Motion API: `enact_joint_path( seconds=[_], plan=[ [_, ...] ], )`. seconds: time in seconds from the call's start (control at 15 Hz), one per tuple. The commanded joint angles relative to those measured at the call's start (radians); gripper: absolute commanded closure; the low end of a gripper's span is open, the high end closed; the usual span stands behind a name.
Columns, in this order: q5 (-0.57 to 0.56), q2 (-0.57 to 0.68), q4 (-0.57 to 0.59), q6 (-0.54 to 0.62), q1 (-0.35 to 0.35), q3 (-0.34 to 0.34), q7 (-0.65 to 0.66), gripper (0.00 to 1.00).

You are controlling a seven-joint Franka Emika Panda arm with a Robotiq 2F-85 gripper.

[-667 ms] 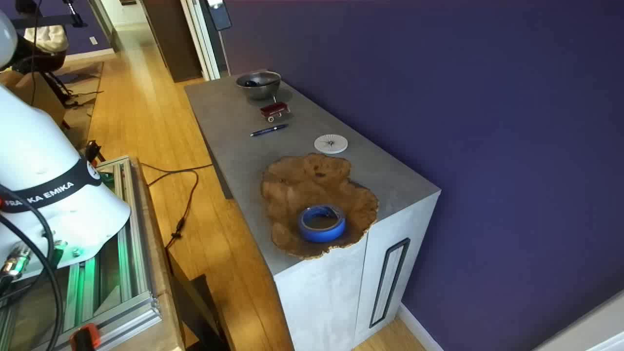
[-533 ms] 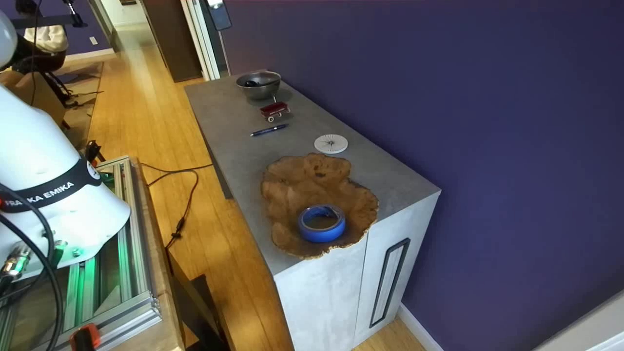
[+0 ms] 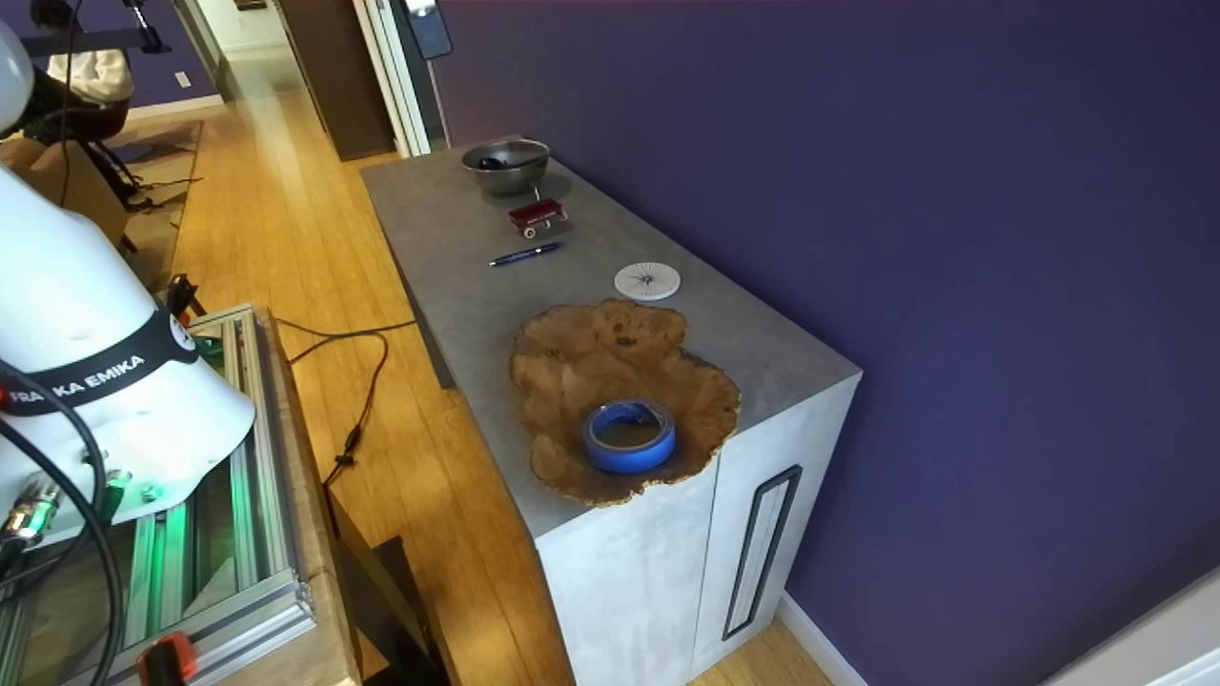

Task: Put the blue masking tape on the left side of the table

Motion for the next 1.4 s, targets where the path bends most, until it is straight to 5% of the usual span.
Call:
enact_joint_path(
  seconds=[0.0, 0.13, 0.47, 0.8, 0.87, 1.33],
  plan=[
    [0.013, 0.074, -0.022, 0.077, 0.015, 0.044, 0.046, 0.0],
    [-0.007, 0.156, -0.095, 0.256, 0.013, 0.101, 0.118, 0.0],
    [-0.267, 0.493, -0.113, 0.541, -0.12, 0.275, 0.361, 0.0],
    [-0.681, 0.843, 0.005, 0.523, -0.318, 0.403, 0.752, 0.0],
    [-0.573, 0.708, -0.068, 0.539, -0.179, 0.281, 0.636, 0.0],
    [-0.689, 0.876, 0.008, 0.62, -0.144, 0.226, 0.808, 0.0]
  ],
)
